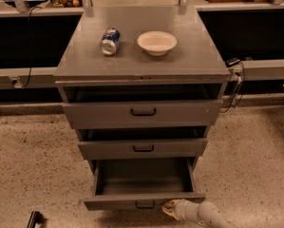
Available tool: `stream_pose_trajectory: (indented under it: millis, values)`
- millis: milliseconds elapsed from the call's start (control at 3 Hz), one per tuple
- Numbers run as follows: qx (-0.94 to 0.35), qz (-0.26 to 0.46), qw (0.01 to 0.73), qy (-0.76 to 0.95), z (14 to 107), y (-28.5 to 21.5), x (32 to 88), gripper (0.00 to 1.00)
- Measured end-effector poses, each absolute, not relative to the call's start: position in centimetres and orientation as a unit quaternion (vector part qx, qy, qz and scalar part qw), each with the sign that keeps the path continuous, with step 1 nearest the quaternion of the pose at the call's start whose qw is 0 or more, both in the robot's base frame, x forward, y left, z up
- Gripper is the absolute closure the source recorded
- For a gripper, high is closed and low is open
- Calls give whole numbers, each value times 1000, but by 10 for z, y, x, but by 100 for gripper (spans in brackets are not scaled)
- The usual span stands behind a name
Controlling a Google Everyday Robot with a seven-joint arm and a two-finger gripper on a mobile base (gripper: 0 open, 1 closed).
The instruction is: Close bottom drawer
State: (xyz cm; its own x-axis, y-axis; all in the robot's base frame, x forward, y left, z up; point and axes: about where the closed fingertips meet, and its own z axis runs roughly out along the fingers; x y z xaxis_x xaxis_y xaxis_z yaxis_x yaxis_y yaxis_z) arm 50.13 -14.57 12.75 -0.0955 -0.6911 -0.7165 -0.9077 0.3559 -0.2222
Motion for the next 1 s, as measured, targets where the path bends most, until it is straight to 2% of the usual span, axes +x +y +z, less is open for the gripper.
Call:
stream_pose_trajectory:
  millis: [1000]
  values:
    - [-580, 100, 415, 694, 135, -135, 572, 100]
